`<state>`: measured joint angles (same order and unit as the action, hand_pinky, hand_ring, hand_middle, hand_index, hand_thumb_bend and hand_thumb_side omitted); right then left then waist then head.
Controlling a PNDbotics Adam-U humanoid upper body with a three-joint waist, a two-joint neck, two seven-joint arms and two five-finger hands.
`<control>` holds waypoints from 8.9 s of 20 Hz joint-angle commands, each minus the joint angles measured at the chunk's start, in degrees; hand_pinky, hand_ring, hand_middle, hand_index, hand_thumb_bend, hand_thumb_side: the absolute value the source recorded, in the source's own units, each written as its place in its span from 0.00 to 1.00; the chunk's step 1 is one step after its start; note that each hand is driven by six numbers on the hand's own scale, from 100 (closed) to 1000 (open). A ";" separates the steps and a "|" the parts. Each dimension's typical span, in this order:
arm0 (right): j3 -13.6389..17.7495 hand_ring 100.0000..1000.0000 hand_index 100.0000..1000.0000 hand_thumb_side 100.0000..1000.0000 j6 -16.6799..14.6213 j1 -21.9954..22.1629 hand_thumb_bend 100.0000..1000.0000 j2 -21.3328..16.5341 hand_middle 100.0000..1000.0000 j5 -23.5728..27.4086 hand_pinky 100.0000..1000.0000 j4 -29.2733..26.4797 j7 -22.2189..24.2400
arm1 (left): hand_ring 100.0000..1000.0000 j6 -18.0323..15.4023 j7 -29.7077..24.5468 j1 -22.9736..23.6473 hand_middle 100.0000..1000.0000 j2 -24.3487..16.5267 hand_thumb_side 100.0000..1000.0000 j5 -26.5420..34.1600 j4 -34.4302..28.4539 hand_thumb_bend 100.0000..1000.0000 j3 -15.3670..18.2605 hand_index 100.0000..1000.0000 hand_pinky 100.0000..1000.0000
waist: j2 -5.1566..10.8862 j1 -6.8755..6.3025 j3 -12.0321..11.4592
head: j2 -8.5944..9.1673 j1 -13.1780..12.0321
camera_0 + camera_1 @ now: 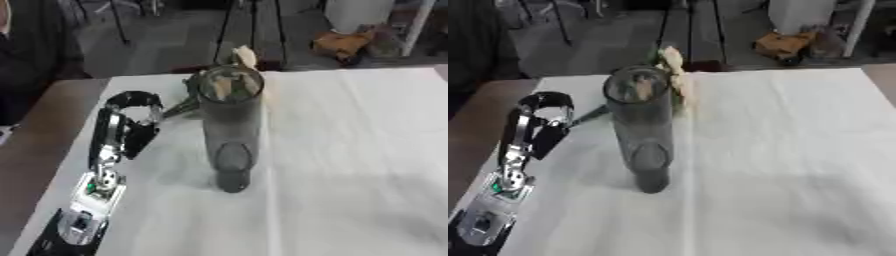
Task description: Arrange flowers into the vase.
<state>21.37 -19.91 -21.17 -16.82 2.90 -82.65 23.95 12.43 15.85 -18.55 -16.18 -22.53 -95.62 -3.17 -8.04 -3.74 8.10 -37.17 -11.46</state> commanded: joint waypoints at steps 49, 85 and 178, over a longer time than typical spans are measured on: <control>-1.12 0.94 0.67 0.56 -0.76 -1.33 0.41 -1.02 0.33 0.45 0.62 0.13 1.81 | 0.72 11.21 -9.24 -32.05 0.61 -4.63 0.34 -42.07 48.24 0.55 5.09 0.75 0.60 | 0.14 -0.23 5.14 | 4.70 0.07; -0.86 0.95 0.67 0.55 -0.93 -1.34 0.42 -1.14 0.33 0.53 0.62 0.23 1.87 | 0.68 8.80 -21.05 -30.32 0.57 -5.52 0.36 -49.96 48.99 0.56 5.71 0.73 0.68 | -0.29 -0.29 5.47 | 5.03 0.59; -0.62 0.96 0.67 0.51 -2.07 -1.72 0.43 -2.60 0.32 1.10 0.62 1.35 4.59 | 0.28 13.01 -2.43 -27.90 0.23 -3.27 0.23 -40.52 56.69 0.32 5.25 0.54 0.11 | -3.21 -2.52 8.39 | 7.08 0.88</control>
<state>20.45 -21.89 -22.15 -17.93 3.45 -80.87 28.45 25.34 14.00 -46.78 -19.06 -62.70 -39.89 2.32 -10.97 -6.11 16.51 -30.66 -10.67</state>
